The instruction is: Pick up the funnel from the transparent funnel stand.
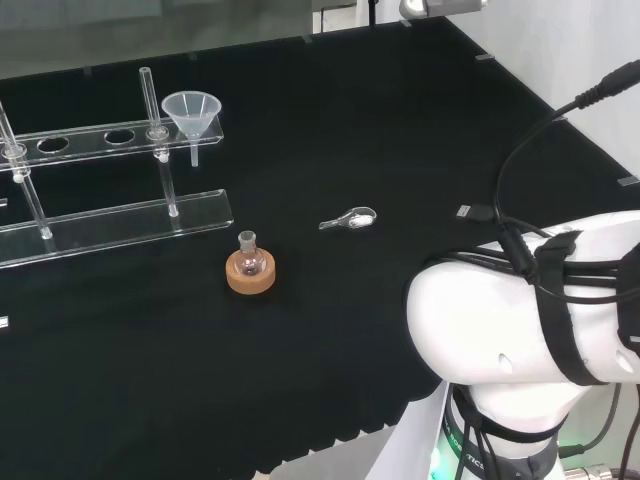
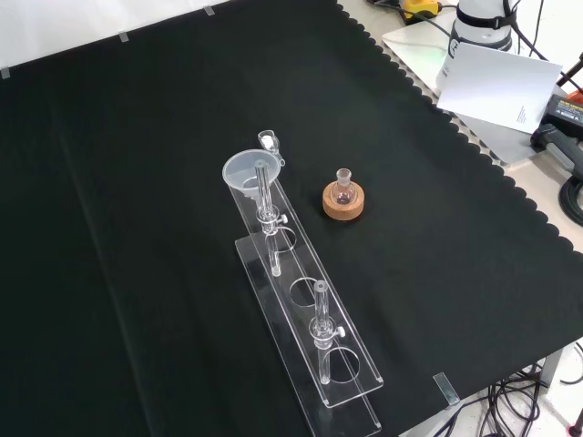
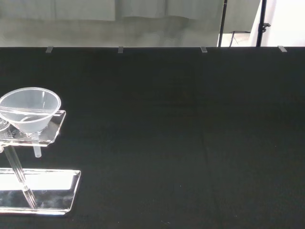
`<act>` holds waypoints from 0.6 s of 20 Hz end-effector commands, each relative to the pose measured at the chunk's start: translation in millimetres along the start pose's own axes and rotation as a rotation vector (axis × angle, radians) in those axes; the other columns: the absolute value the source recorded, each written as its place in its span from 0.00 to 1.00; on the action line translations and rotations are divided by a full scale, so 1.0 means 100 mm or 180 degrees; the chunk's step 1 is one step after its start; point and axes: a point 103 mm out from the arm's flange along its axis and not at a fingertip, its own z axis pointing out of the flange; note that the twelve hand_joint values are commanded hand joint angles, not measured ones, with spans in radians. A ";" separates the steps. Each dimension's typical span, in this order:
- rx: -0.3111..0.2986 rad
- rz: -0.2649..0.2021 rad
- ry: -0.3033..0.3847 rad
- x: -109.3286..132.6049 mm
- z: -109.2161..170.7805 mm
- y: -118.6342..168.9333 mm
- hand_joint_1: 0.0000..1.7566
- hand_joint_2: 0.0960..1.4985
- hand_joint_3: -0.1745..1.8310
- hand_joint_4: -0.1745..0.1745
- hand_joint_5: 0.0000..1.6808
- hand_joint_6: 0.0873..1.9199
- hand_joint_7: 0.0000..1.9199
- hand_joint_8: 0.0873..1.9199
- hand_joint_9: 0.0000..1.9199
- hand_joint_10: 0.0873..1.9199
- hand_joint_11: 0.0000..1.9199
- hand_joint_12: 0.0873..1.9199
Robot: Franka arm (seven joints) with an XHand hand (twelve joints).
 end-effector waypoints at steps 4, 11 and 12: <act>0.0057 0.0089 0.0022 -0.07 0.07 0.02 0.24 0.40 0.13 0.42 0.00 0.00 0.00 0.00 0.00 0.00 0.00 0.46; 0.0327 0.0004 0.0102 0.04 0.17 0.05 0.25 0.40 0.12 0.42 0.00 0.00 0.00 0.00 0.00 0.00 0.00 0.45; 0.0369 -0.0026 0.0120 0.06 0.18 0.08 0.24 0.39 0.12 0.42 0.00 0.00 0.00 0.00 0.00 0.00 0.00 0.46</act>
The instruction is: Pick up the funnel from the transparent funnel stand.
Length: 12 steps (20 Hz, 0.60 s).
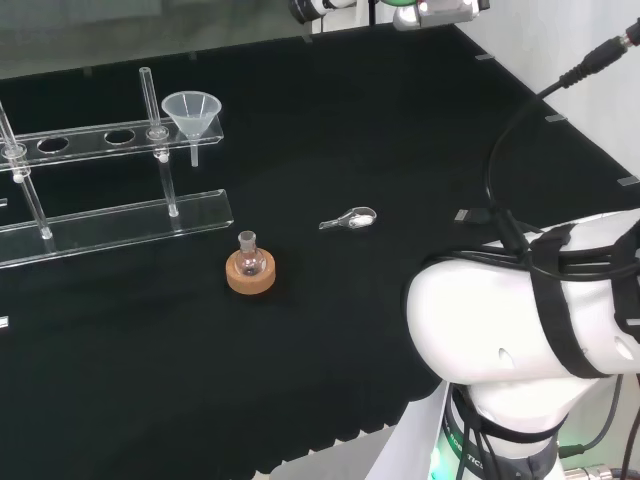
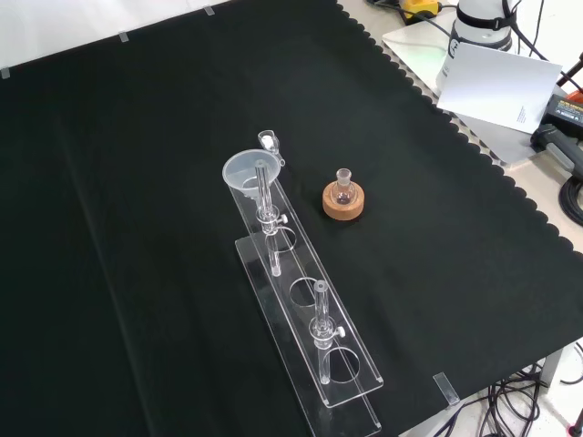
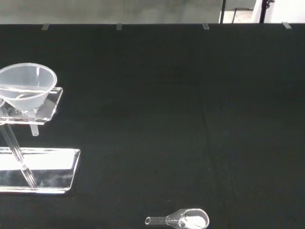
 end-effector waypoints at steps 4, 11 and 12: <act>-0.0012 -0.0153 0.0175 0.16 0.00 0.07 0.22 0.37 0.10 0.45 0.00 0.00 0.00 0.00 0.00 0.00 0.00 0.39; 0.0011 -0.0404 0.0154 0.48 0.11 0.26 0.25 0.37 0.09 0.50 0.00 0.00 0.00 0.00 0.00 0.00 0.00 0.00; 0.0053 -0.0429 0.0116 0.53 0.13 0.29 0.26 0.37 0.09 0.50 0.00 0.00 0.00 0.00 0.00 0.00 0.00 0.00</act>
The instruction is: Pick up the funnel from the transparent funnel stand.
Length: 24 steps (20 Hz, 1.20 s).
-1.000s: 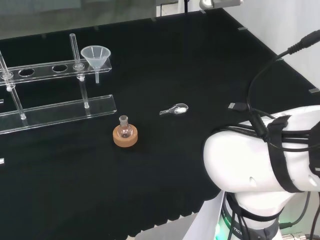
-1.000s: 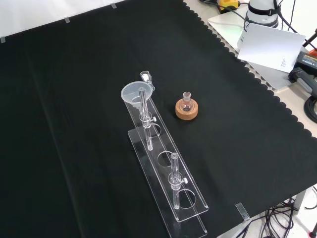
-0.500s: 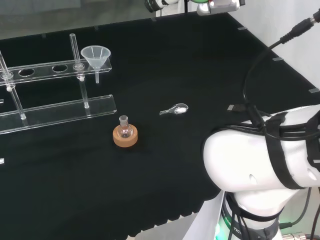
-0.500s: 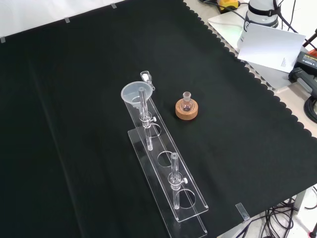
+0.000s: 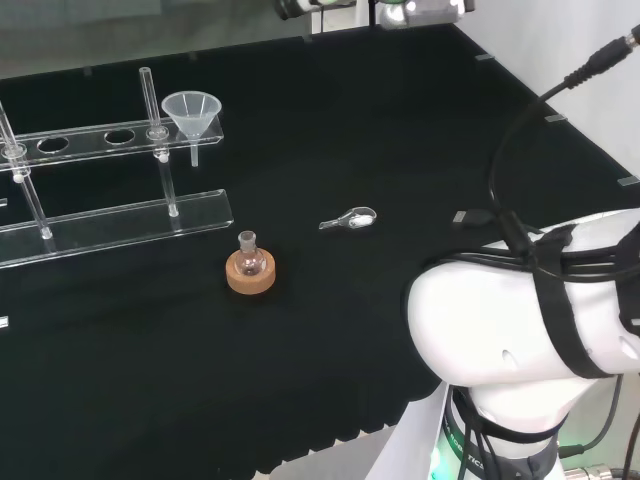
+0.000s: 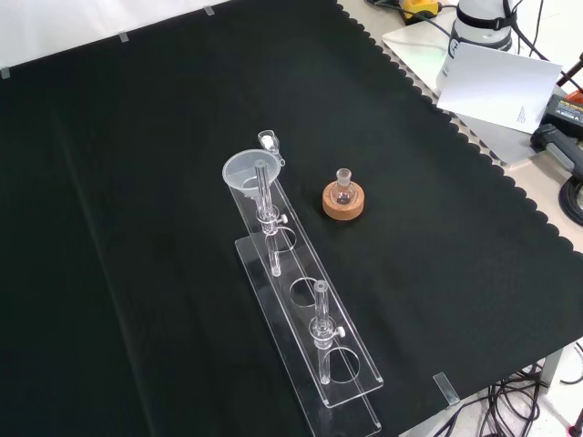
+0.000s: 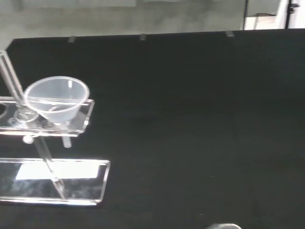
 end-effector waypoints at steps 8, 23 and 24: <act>0.0820 -0.0462 -0.0695 0.64 0.30 0.56 0.28 0.36 0.09 0.43 0.00 0.00 0.00 0.00 0.00 0.00 0.01 0.00; 0.1364 -0.0485 -0.1209 1.04 0.40 0.90 0.31 0.36 0.09 0.39 0.00 0.00 0.00 0.00 0.00 0.00 0.00 0.53; 0.1361 -0.0469 -0.1232 1.07 0.42 0.92 0.31 0.36 0.09 0.39 0.00 0.00 0.00 0.00 0.00 0.00 0.00 0.53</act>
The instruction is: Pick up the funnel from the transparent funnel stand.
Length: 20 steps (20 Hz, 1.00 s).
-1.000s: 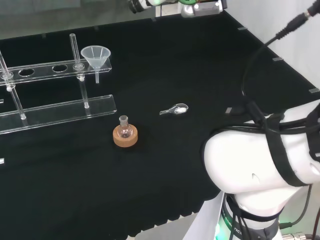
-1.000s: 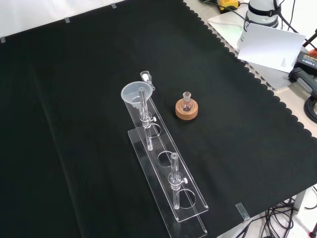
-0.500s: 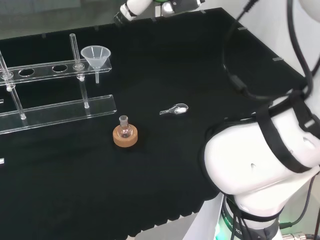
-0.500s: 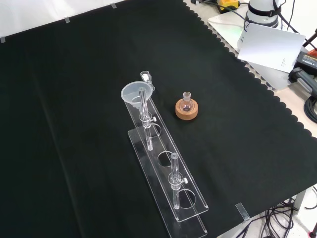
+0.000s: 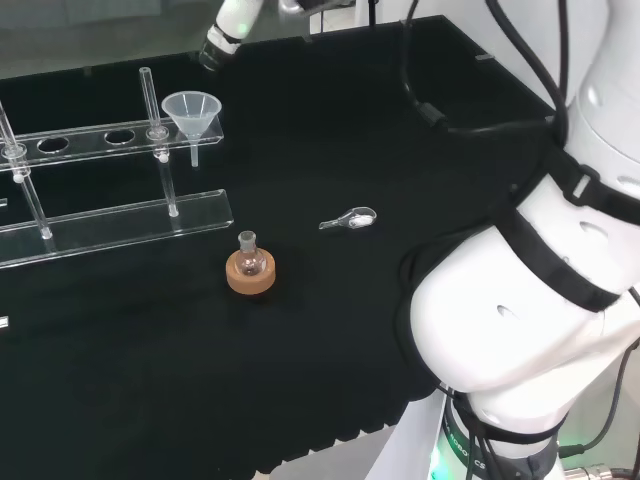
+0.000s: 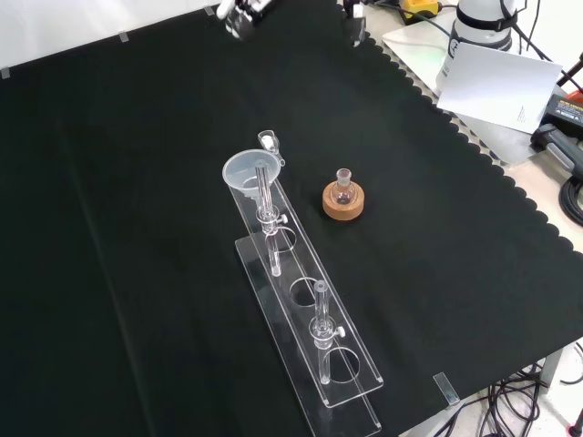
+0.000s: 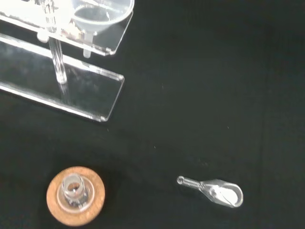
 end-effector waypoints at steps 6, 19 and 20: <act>0.0305 0.0127 -0.0242 0.36 -0.02 0.27 0.31 0.36 0.09 0.39 0.00 0.00 0.00 0.00 0.00 0.00 0.00 0.52; 0.0379 0.0116 -0.0153 0.39 0.04 0.86 0.32 0.36 0.09 0.39 0.00 0.00 0.00 0.00 0.00 0.00 0.00 0.51; 0.0400 0.0115 -0.0159 0.39 0.07 0.89 0.32 0.36 0.09 0.39 0.00 0.00 0.00 0.00 0.00 0.00 0.00 0.51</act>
